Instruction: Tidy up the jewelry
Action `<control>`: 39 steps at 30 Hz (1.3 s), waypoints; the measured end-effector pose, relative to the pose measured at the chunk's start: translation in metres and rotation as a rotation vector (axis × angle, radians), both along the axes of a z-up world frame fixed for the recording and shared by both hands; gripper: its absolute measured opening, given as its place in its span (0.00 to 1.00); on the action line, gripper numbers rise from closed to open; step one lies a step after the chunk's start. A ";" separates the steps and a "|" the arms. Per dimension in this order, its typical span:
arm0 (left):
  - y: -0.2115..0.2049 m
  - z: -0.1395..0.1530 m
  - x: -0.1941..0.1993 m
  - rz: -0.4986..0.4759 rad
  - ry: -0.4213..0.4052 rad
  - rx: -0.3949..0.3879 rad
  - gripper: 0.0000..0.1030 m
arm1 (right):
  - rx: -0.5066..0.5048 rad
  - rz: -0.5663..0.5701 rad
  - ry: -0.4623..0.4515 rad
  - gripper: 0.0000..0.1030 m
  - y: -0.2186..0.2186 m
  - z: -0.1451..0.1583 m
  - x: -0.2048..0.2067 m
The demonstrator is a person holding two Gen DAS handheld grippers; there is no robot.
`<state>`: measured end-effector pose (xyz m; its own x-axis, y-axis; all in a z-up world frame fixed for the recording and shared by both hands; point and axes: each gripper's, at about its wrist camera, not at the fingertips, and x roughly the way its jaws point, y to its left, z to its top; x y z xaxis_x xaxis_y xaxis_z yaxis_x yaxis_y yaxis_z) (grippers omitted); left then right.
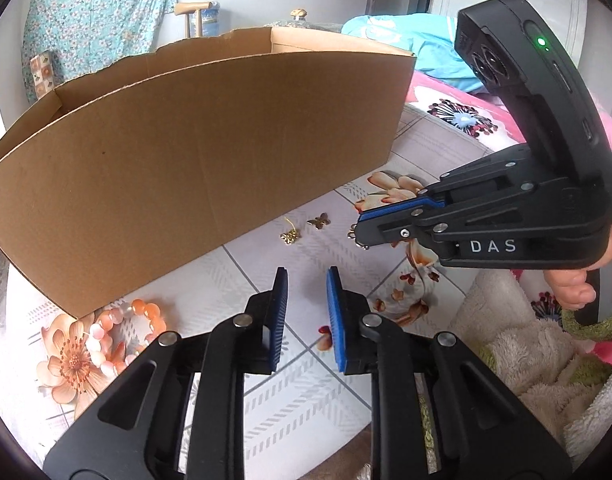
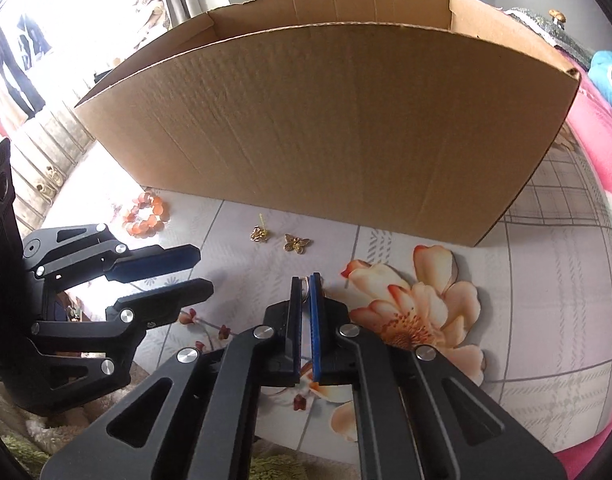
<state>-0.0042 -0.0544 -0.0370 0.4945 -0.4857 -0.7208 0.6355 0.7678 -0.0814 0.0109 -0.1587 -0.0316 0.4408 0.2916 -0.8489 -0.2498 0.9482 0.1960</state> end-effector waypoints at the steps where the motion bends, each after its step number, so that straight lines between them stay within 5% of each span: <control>1: 0.000 0.000 -0.003 -0.013 0.004 0.000 0.18 | 0.020 -0.001 0.009 0.04 0.001 -0.001 -0.002; 10: 0.001 0.002 -0.029 -0.063 -0.006 0.034 0.18 | 0.190 0.041 0.074 0.05 0.016 -0.008 -0.006; 14: -0.004 0.002 -0.027 -0.049 -0.010 0.039 0.18 | 0.231 -0.010 0.036 0.06 -0.001 0.002 -0.012; 22: -0.016 -0.001 -0.011 0.006 0.033 0.031 0.21 | 0.270 -0.136 0.002 0.06 -0.033 0.007 -0.029; 39: -0.035 -0.006 -0.004 0.052 0.004 0.131 0.25 | 0.294 -0.144 -0.013 0.06 -0.044 -0.001 -0.027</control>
<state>-0.0079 -0.0898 -0.0428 0.5137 -0.3610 -0.7783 0.5942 0.8041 0.0193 -0.0158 -0.2028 -0.0331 0.5053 0.4570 -0.7320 -0.1212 0.8774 0.4641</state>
